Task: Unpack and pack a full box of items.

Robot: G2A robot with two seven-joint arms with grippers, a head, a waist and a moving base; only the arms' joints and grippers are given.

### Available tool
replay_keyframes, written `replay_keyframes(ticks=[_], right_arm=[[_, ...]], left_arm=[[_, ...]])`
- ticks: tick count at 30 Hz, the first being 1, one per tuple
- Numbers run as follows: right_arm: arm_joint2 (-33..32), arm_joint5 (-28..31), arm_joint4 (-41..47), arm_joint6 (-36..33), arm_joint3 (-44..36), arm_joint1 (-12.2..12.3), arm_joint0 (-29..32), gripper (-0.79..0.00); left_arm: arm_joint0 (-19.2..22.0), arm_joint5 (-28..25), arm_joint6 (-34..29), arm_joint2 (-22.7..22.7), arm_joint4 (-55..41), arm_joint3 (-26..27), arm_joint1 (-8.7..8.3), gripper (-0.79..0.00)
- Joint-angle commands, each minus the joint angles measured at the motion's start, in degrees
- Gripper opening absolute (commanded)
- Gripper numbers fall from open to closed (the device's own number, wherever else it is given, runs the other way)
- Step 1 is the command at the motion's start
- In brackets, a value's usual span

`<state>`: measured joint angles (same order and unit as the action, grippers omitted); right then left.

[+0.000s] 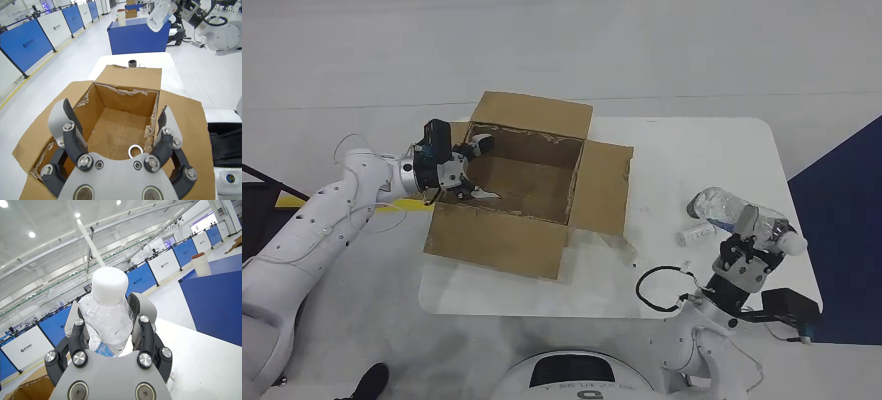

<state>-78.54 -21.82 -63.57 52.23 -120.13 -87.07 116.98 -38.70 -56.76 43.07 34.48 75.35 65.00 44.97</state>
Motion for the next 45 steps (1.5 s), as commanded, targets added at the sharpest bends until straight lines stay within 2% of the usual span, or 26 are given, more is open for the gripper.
replay_keyframes(ticks=[1, 3, 6, 8, 16, 21, 24, 28, 33, 42, 43, 45], right_arm=[[1.0, -6.1, -7.1, 1.2, 3.1, -0.2, -2.6, -0.785], [2.4, -16.4, -10.6, 3.9, 6.3, -1.0, -5.7, -0.785], [2.6, -26.0, -13.4, 4.2, 10.8, -1.7, -9.6, -0.785], [1.2, -29.2, -16.6, 1.0, 12.9, -2.1, -11.3, -0.785], [-2.1, -35.7, -18.6, -9.8, 21.3, -2.5, -14.6, -0.785], [-6.5, -35.5, -15.6, -15.5, 22.9, -2.5, -15.5, -0.785], [-8.6, -31.7, -14.4, -19.8, 24.1, -2.2, -16.0, -0.785], [-11.6, -29.5, -14.2, -23.4, 25.3, -1.9, -16.4, -0.785], [-13.4, -28.5, -15.0, -25.8, 27.9, -1.8, -17.7, -0.785], [-14.9, -28.0, -15.0, -25.5, 31.4, -2.0, -18.8, -0.785], [-14.8, -28.1, -15.3, -25.5, 31.9, -2.1, -19.0, -0.708], [-14.5, -27.8, -15.9, -25.5, 32.6, -2.2, -19.3, -0.628]], left_arm=[[0.0, 0.0, 0.0, 0.0, 0.0, 0.0, 0.0, 0.0], [0.0, 0.0, 0.0, 0.0, 0.0, 0.0, 0.0, 0.0], [0.0, 0.0, 0.0, 0.0, 0.0, 0.0, 0.0, 0.0], [0.0, 0.0, 0.0, 0.0, 0.0, 0.0, 0.0, 0.0], [0.0, 0.0, 0.0, 0.0, 0.0, 0.0, 0.0, 0.0], [0.0, 0.0, 0.0, 0.0, 0.0, 0.0, 0.0, 0.0], [0.0, 0.0, 0.0, 0.0, 0.0, 0.0, 0.0, 0.0], [0.0, 0.0, 0.0, 0.0, 0.0, 0.0, 0.0, 0.0], [0.0, 0.0, 0.0, 0.0, 0.0, 0.0, 0.0, 0.0], [0.0, 0.0, 0.0, 0.0, 0.0, 0.0, 0.0, 0.0], [0.0, 0.0, 0.0, 0.0, 0.0, 0.0, 0.0, 0.0], [0.0, 0.0, 0.0, 0.0, 0.0, 0.0, 0.0, 0.0]])
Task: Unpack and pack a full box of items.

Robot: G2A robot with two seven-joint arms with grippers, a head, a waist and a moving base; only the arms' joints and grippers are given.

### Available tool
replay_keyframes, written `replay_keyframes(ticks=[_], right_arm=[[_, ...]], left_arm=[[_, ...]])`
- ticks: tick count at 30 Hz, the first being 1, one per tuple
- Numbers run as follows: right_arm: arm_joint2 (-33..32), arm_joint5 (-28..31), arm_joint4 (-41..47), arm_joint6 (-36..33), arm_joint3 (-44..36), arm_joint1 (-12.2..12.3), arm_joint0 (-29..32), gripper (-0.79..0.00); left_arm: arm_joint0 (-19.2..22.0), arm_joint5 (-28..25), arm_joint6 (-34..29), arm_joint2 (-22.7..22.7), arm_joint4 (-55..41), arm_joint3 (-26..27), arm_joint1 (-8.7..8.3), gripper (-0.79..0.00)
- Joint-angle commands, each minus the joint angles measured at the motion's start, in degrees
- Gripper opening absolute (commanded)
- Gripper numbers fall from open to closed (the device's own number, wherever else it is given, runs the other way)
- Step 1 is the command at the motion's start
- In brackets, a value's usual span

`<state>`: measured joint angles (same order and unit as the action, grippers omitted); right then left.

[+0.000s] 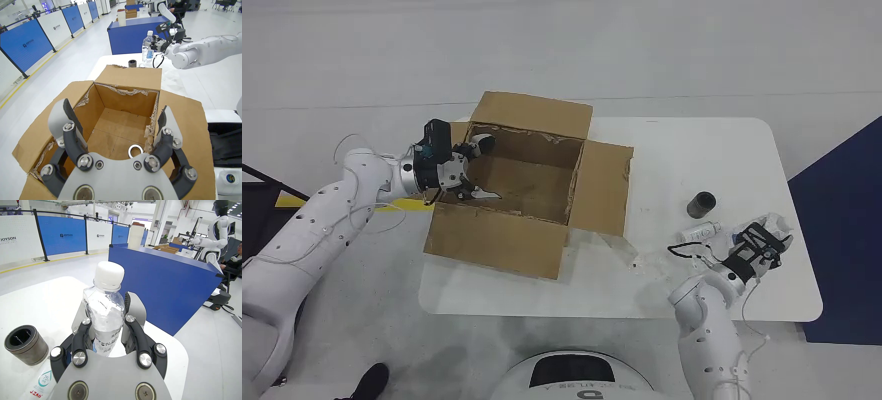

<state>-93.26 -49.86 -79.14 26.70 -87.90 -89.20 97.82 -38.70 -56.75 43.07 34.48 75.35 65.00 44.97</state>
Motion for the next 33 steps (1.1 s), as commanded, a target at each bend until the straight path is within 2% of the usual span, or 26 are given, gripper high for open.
replay_keyframes(ticks=[1, 3, 5, 6, 7, 8, 14, 21, 26, 33], right_arm=[[0.3, 0.3, -0.5, 0.0, 0.6, -0.1, -0.2, -0.6], [0.4, 0.8, -0.9, -0.1, 0.8, -0.1, -0.2, -0.48], [0.5, 0.9, -1.2, -0.1, 0.6, -0.2, -0.1, -0.422], [0.6, 0.9, -1.2, -0.1, 0.4, -0.2, 0.0, -0.332], [0.6, 0.9, -1.4, 0.0, 0.3, -0.3, 0.1, -0.142], [0.6, 0.8, -1.6, -0.1, 0.2, -0.3, 0.3, 0.0], [1.3, 1.1, -2.4, 1.3, -3.0, -0.6, 2.3, 0.0], [3.1, 3.8, -0.6, 6.2, -13.4, -1.2, 8.6, 0.0], [5.2, 10.5, 2.2, 12.8, -22.4, -1.4, 15.4, 0.0], [10.3, 12.4, -1.7, 24.6, -28.4, -1.9, 21.7, 0.0]], left_arm=[[0.0, 0.0, 0.0, 0.0, 0.0, 0.0, 0.0, 0.0], [0.0, 0.0, 0.0, 0.0, 0.0, 0.0, 0.0, 0.0], [0.0, 0.0, 0.0, 0.0, 0.0, 0.0, 0.0, 0.0], [0.0, 0.0, 0.0, 0.0, 0.0, 0.0, 0.0, 0.0], [0.0, 0.0, 0.0, 0.0, 0.0, 0.0, 0.0, 0.0], [0.0, 0.0, 0.0, 0.0, 0.0, 0.0, 0.0, 0.0], [0.0, 0.0, 0.0, 0.0, 0.0, 0.0, 0.0, 0.0], [0.0, 0.0, 0.0, 0.0, 0.0, 0.0, 0.0, 0.0], [0.0, 0.0, 0.0, 0.0, 0.0, 0.0, 0.0, 0.0], [0.0, 0.0, 0.0, 0.0, 0.0, 0.0, 0.0, 0.0]])
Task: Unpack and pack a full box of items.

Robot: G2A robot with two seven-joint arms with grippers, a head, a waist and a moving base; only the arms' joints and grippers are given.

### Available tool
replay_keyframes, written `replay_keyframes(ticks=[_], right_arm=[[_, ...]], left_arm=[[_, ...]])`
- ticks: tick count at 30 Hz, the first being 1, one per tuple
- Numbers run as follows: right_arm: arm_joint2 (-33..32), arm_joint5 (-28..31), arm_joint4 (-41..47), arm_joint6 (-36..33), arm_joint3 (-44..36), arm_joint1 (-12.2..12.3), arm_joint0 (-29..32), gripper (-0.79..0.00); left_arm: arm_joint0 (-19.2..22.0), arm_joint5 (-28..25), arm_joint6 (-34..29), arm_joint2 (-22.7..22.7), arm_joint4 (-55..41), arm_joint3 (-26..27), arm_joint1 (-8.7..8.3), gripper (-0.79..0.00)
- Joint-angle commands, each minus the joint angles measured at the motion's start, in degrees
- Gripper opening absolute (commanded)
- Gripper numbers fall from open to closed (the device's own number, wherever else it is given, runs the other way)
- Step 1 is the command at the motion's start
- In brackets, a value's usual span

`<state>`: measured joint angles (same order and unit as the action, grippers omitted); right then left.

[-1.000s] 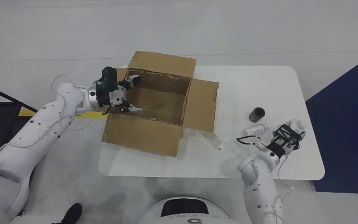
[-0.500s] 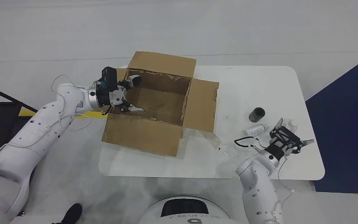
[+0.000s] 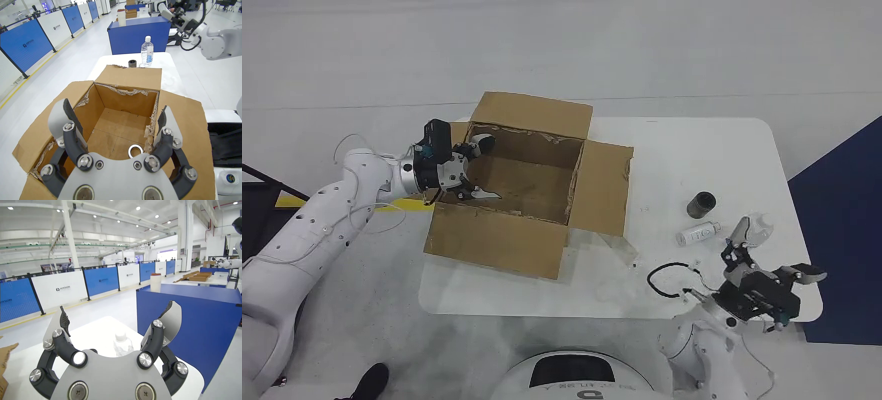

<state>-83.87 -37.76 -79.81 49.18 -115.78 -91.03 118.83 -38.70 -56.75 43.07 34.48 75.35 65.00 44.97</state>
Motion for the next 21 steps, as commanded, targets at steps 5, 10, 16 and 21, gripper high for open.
replay_keyframes(ticks=[5, 10, 16, 21], right_arm=[[3.7, 0.9, -4.1, 7.1, -1.9, -0.1, 2.8, 0.0], [3.7, 0.9, -4.1, 7.1, -1.9, -0.1, 2.8, 0.0], [3.7, 0.9, -4.1, 7.1, -1.9, -0.1, 2.8, 0.0], [3.7, 0.9, -4.1, 7.1, -1.9, -0.1, 2.8, 0.0]], left_arm=[[-0.2, 4.3, -7.3, 0.2, 2.5, -0.7, 0.0, 0.0], [-0.1, 5.9, -23.3, 0.1, 0.9, 0.3, 0.79, 0.0], [0.3, 3.7, -36.3, -0.4, -1.2, 3.3, 1.78, 0.0], [0.2, -1.2, -33.8, -2.3, -6.5, 5.7, 2.11, 0.0]])
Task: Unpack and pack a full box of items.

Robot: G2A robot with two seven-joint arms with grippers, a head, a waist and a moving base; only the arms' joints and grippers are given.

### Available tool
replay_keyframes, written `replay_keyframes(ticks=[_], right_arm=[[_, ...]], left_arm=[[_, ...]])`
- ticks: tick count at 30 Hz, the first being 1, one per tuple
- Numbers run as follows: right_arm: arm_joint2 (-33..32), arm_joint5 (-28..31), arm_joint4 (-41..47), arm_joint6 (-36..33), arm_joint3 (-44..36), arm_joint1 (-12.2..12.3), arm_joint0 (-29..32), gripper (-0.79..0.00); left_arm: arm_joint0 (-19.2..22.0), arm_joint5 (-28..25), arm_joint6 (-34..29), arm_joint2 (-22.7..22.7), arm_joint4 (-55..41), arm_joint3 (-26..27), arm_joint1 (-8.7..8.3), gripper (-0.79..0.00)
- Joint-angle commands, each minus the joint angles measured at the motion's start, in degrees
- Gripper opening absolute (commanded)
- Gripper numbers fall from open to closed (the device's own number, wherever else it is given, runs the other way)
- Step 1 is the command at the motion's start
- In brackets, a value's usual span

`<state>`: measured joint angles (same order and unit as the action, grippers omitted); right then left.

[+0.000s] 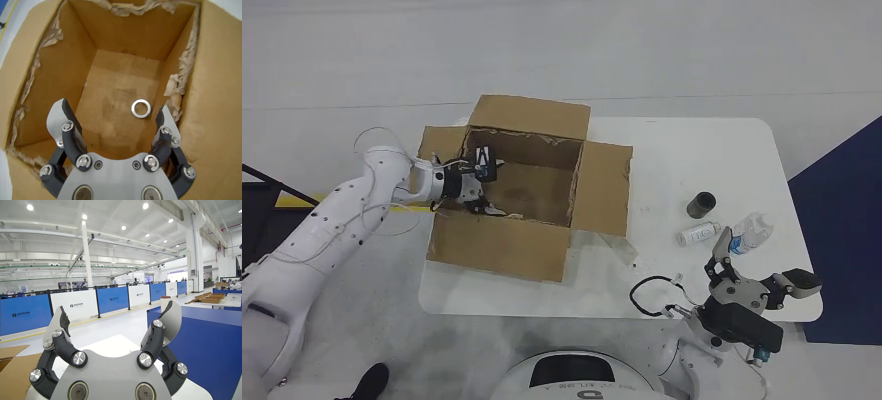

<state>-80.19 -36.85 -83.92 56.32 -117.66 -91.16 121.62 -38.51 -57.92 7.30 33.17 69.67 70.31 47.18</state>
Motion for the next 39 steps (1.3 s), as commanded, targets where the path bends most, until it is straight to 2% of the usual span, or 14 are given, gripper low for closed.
replay_keyframes(ticks=[1, 7, 13, 16, 22, 25, 33, 37, 39], right_arm=[[0.0, 0.0, 0.0, 0.0, 0.0, 0.0, 0.0, 0.0], [0.0, 0.0, 0.0, 0.0, 0.0, 0.0, 0.0, 0.0], [0.0, 0.0, 0.0, 0.0, 0.0, 0.0, 0.0, 0.0], [0.0, 0.0, 0.0, 0.0, 0.0, 0.0, 0.0, 0.0], [0.0, 0.0, 0.0, 0.0, 0.0, 0.0, 0.0, 0.0], [0.0, 0.0, 0.0, 0.0, 0.0, 0.0, 0.0, 0.0], [0.0, 0.0, 0.0, 0.0, 0.0, 0.0, 0.0, 0.0], [0.0, 0.0, 0.0, 0.0, 0.0, 0.0, 0.0, 0.0], [0.0, 0.0, 0.0, 0.0, 0.0, 0.0, 0.0, 0.0]], left_arm=[[0.2, -0.1, 2.9, -2.1, -1.3, 1.1, -0.25, 0.0], [3.8, -0.1, 5.1, -7.9, -1.2, 1.0, -1.93, 0.0], [5.5, -0.1, 1.4, -7.9, -2.0, 0.1, -2.47, 0.0], [5.1, -0.1, -1.2, -8.2, -2.1, 1.4, -2.04, 0.0], [5.4, -0.1, -7.8, -9.9, -2.7, 2.6, -0.02, 0.0], [5.7, -0.1, -7.1, -10.3, -3.9, 3.0, 0.7, 0.0], [6.5, 0.5, -2.0, -10.0, -1.8, 3.3, 1.04, 0.0], [6.9, 4.2, -4.3, -10.6, 0.7, 4.4, 2.77, 0.0], [7.1, 4.5, -4.5, -11.2, 0.7, 5.0, 3.96, 0.0]])
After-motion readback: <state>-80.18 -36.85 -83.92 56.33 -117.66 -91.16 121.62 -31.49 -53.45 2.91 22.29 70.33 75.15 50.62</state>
